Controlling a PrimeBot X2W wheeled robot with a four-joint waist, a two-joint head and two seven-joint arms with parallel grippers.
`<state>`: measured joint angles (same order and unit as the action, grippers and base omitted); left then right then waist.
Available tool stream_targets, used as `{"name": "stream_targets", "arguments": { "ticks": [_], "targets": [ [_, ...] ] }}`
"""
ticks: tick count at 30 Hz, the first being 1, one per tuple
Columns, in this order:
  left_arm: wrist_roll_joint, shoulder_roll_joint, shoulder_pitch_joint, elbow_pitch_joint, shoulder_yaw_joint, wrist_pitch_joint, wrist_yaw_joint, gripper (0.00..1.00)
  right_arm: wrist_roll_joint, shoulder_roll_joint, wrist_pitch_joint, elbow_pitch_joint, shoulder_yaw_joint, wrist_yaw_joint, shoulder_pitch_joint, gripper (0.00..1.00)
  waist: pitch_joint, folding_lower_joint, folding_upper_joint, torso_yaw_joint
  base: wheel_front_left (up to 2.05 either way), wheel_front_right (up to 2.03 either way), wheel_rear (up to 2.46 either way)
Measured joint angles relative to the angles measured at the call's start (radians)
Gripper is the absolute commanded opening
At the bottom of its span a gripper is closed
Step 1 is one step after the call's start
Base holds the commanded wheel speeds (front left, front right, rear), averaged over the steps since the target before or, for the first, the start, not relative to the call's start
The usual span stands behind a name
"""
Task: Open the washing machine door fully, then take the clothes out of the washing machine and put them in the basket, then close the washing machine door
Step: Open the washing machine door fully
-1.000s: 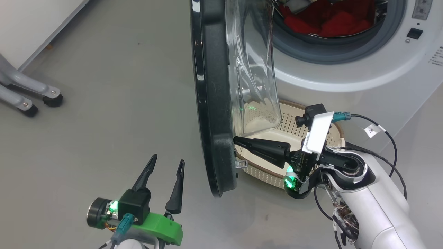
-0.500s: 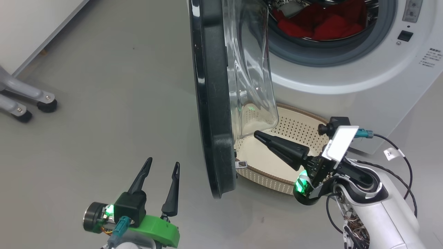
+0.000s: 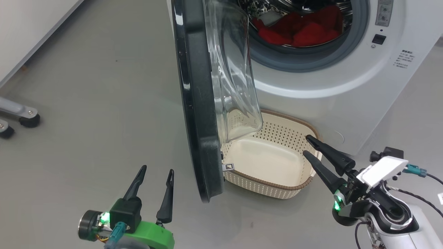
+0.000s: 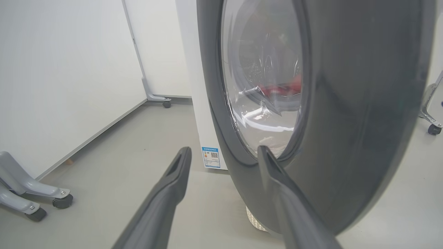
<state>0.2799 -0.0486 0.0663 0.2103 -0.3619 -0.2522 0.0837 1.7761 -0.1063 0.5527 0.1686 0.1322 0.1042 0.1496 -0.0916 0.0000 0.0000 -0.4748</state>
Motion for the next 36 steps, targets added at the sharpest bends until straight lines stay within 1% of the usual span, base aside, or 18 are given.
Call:
{"name": "stream_targets", "arguments": {
  "ticks": [3, 6, 9, 15, 21, 23, 27, 28, 29, 31, 36],
  "targets": [
    [0.0, -0.001, -0.006, 0.001, 0.003, 0.0, 0.0, 1.0, -0.061, -0.017, -0.046, -0.015, -0.002, 0.001, -0.027, 1.0, 0.003, 0.0, 0.0, 0.013, 0.0, 0.0, 0.0],
    [0.0, -0.001, -0.006, 0.001, 0.008, 0.0, 0.0, 1.0, -0.146, -0.038, -0.099, -0.029, -0.002, 0.002, -0.048, 1.0, 0.004, 0.0, 0.0, 0.024, 0.0, 0.0, 0.0],
    [0.0, -0.001, -0.006, 0.002, 0.007, 0.0, 0.0, 1.0, -0.23, -0.056, -0.172, -0.043, -0.017, 0.008, -0.071, 1.0, 0.005, 0.0, 0.0, 0.03, 0.0, 0.0, 0.0],
    [0.0, -0.001, -0.006, 0.002, 0.01, 0.0, 0.0, 1.0, -0.459, -0.115, -0.332, -0.064, -0.034, 0.009, -0.089, 1.0, 0.004, 0.0, 0.0, 0.037, 0.0, 0.0, 0.0],
    [0.0, -0.001, -0.006, 0.003, 0.021, 0.0, 0.0, 1.0, -0.722, -0.188, -0.507, -0.087, -0.05, 0.009, -0.095, 1.0, 0.004, 0.0, 0.0, 0.045, 0.0, 0.0, 0.0],
    [0.0, -0.001, -0.006, 0.003, 0.024, 0.0, 0.0, 1.0, -0.795, -0.204, -0.563, -0.097, -0.055, 0.006, -0.096, 1.0, 0.003, 0.0, 0.0, 0.048, 0.0, 0.0, 0.0],
    [0.0, 0.0, -0.006, 0.003, 0.03, 0.0, 0.0, 1.0, -0.976, -0.252, -0.664, -0.103, -0.05, -0.039, -0.1, 1.0, 0.003, 0.0, 0.0, 0.053, 0.0, 0.0, 0.0],
    [0.0, 0.0, -0.006, 0.003, 0.03, 0.0, 0.0, 1.0, -0.976, -0.252, -0.664, -0.103, -0.05, -0.039, -0.1, 1.0, 0.003, 0.0, 0.0, 0.053, 0.0, 0.0, 0.0],
    [0.0, 0.0, -0.006, 0.003, 0.034, 0.0, 0.0, 1.0, -1.074, -0.288, -0.707, -0.107, -0.037, -0.062, -0.107, 1.0, 0.003, 0.0, 0.0, 0.056, 0.0, 0.0, 0.0],
    [0.0, 0.0, -0.006, 0.003, 0.036, 0.0, 0.0, 1.0, -1.159, -0.313, -0.742, -0.108, -0.02, -0.09, -0.116, 1.0, 0.004, 0.0, 0.0, 0.058, 0.0, 0.0, 0.0],
    [0.0, 0.0, -0.006, 0.003, 0.05, 0.0, 0.0, 1.0, -1.263, -0.323, -0.788, -0.098, 0.026, -0.151, -0.154, 1.0, 0.006, 0.0, 0.0, 0.062, 0.0, 0.0, 0.0]
  ]
}}
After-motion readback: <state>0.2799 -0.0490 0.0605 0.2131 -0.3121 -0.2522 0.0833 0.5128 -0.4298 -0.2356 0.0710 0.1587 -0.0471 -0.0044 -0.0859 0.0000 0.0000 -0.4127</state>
